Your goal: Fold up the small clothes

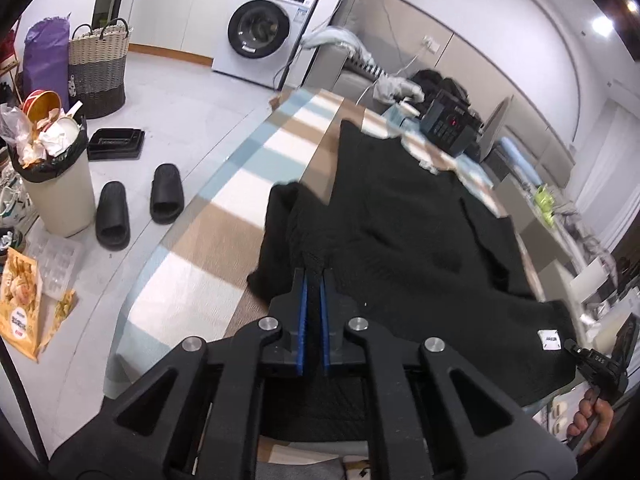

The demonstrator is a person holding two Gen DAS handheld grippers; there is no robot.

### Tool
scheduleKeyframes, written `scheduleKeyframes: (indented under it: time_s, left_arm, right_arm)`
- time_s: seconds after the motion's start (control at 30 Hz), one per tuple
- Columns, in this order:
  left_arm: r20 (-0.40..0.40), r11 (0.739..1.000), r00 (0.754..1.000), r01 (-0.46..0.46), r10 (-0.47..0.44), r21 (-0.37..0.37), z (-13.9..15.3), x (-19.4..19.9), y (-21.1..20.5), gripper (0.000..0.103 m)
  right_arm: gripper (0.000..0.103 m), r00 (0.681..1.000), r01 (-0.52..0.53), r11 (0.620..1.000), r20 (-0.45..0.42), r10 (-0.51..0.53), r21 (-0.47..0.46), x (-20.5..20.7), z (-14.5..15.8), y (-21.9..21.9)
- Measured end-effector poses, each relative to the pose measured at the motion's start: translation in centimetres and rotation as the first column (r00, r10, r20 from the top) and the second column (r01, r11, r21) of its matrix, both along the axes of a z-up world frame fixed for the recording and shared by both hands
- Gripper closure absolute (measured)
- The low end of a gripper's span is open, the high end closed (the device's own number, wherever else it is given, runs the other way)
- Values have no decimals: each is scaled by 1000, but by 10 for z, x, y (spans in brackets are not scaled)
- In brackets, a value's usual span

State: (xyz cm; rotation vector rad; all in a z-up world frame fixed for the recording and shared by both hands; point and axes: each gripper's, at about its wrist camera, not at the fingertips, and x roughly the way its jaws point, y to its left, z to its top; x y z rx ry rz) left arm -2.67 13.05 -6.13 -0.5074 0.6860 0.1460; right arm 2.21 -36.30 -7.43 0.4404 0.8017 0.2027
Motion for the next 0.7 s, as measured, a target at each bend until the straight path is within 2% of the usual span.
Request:
scheduleKeyframes:
  time_s: [0.23,0.4,0.6,0.7]
  left_arm:
    - [82,1000,997,-11,12,-21,28,22,13,101]
    - [106,999,994,-24,27,-26,40,68,29,102]
    - [76,998,996,-51,52,-25,33,135,49,103]
    - [40,997,997,-67,68,-23,22,162,57,103]
  right_arm:
    - [100,992,69,997,99,-72,42,33,32,3]
    - [100,986,117,989,111,-127,92,80,40,6]
    - [100,984,130,987,108,-140,91,134,35,14]
    - [100,986,152,986,55,-156,70,158,18,14]
